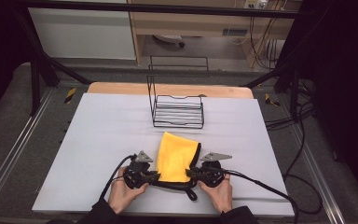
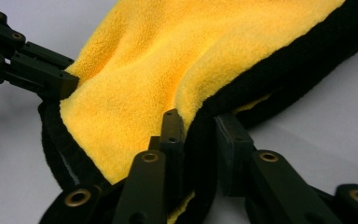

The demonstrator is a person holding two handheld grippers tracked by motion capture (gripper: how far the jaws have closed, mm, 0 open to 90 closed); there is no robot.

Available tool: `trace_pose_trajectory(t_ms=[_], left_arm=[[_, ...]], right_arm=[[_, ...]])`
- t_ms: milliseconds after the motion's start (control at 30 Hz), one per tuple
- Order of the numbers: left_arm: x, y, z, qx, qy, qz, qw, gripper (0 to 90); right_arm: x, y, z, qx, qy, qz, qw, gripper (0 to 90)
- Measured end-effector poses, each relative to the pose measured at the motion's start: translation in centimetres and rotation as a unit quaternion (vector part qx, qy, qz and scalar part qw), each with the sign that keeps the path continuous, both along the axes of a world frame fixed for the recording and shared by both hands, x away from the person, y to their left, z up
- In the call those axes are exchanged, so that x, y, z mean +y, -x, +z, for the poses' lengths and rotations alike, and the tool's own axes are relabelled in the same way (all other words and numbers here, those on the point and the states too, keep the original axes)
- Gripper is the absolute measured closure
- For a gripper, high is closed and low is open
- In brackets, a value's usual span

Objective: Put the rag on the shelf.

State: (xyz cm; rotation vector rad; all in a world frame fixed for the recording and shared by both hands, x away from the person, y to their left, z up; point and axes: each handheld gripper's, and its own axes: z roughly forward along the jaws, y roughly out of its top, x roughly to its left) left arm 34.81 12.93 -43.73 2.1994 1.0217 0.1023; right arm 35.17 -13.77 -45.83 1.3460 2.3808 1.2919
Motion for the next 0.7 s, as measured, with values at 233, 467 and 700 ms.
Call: trace_pose_trajectory(t_ms=[233, 467, 700], left_arm=[[0.5, 1.8, 1.2, 0.011, 0.039, 0.002, 0.9992, 83.7], [0.3, 3.2, 0.6, -0.004, 0.009, 0.002, 0.9999, 79.1], [1.2, 2.7, 1.3, -0.038, 0.007, -0.003, 0.9992, 53.5]], right_arm=[[-0.8, -0.4, 1.3, 0.004, -0.016, 0.029, 0.9994, 78.8], [-0.4, -0.2, 0.7, 0.009, 0.006, 0.048, 0.9988, 69.9], [-0.8, -0.3, 1.2, -0.054, 0.014, 0.035, 0.9978, 36.4]])
